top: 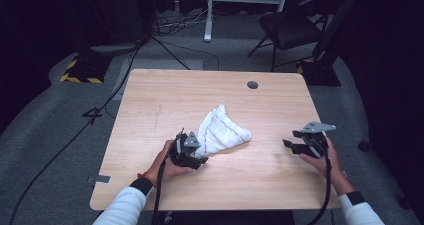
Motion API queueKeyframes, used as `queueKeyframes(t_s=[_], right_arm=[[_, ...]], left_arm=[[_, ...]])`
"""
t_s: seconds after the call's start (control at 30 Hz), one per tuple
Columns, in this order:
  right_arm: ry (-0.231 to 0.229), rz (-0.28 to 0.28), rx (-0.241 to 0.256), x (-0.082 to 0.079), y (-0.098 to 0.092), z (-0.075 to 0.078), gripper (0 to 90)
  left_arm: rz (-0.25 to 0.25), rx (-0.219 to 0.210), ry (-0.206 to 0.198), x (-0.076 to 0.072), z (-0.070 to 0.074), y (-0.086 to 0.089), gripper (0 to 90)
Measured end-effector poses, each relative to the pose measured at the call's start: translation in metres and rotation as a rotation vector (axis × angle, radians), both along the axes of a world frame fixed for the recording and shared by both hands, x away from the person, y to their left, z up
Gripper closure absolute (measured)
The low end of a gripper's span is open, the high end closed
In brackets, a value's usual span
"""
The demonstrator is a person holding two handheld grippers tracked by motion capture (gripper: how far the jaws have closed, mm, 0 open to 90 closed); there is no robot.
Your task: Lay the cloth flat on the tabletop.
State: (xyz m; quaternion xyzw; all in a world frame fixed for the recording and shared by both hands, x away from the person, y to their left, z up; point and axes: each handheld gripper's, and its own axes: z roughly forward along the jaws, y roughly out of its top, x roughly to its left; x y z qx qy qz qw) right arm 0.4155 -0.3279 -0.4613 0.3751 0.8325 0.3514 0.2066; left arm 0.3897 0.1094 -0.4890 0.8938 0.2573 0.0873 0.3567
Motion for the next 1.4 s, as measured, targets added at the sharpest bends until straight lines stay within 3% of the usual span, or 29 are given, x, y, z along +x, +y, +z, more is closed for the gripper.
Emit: queueKeyframes(t_s=[0.03, 0.07, 0.1, 0.13, 0.2, 0.27, 0.3, 0.43, 0.57, 0.67, 0.7, 0.77, 0.93, 1.07, 1.13, 1.3, 1.4], right_arm=[[0.0, 0.0, 0.0, 0.0, 0.0, 0.0, 41.1], [-0.005, 0.02, -0.015, 0.013, 0.018, 0.002, 41.0], [-0.005, 0.02, -0.015, 0.013, 0.018, 0.002, 41.0], [0.001, 0.033, -0.024, 0.024, 0.034, 0.001, 41.0], [0.014, 0.048, -0.009, 0.034, 0.049, -0.002, 41.1], [0.016, 0.053, -0.009, 0.038, 0.055, -0.003, 41.2], [0.022, 0.063, -0.02, 0.047, 0.072, -0.008, 42.3], [0.043, 0.085, -0.015, 0.059, 0.096, -0.015, 42.7], [0.034, 0.101, -0.018, 0.066, 0.11, -0.02, 43.8], [0.054, 0.104, -0.052, 0.069, 0.119, -0.03, 44.4], [0.064, 0.099, -0.028, 0.07, 0.119, -0.031, 44.9], [0.065, 0.106, -0.036, 0.07, 0.118, -0.03, 45.0], [0.122, 0.116, -0.025, 0.065, 0.109, -0.028, 43.7], [0.122, 0.124, -0.03, 0.053, 0.102, -0.028, 43.2], [0.152, 0.116, -0.015, 0.045, 0.097, -0.028, 42.8], [0.132, 0.144, -0.032, 0.02, 0.092, -0.028, 43.6], [0.115, 0.163, -0.058, 0.003, 0.092, -0.027, 43.7]], left_arm=[[0.0, 0.0, 0.0, 0.0, 0.0, 0.0, 46.0], [-0.006, 0.003, -0.012, 0.002, 0.002, 0.001, 52.1], [-0.006, 0.003, -0.012, 0.002, 0.002, 0.001, 59.6], [-0.005, 0.014, -0.004, 0.003, 0.004, 0.004, 64.3], [-0.011, 0.015, -0.003, 0.003, 0.004, 0.008, 73.2], [-0.014, 0.02, -0.005, 0.003, 0.005, 0.009, 75.8], [-0.021, 0.022, -0.015, 0.003, 0.006, 0.012, 78.0], [-0.031, 0.039, -0.027, 0.003, 0.007, 0.015, 80.5], [-0.041, 0.036, -0.021, 0.005, 0.006, 0.017, 81.7], [-0.033, 0.044, -0.013, 0.009, 0.003, 0.021, 81.4], [-0.029, 0.046, -0.012, 0.01, 0.002, 0.023, 81.4], [-0.017, 0.045, -0.01, 0.012, 0.002, 0.026, 81.4], [0.03, 0.064, -0.021, 0.021, 0.002, 0.034, 81.4], [0.057, 0.079, -0.026, 0.031, 0.001, 0.033, 81.1], [0.064, 0.081, -0.032, 0.035, 0.0, 0.031, 80.9], [0.089, 0.1, -0.062, 0.048, -0.001, 0.028, 79.0], [0.115, 0.072, -0.057, 0.052, 0.004, 0.025, 71.9]])
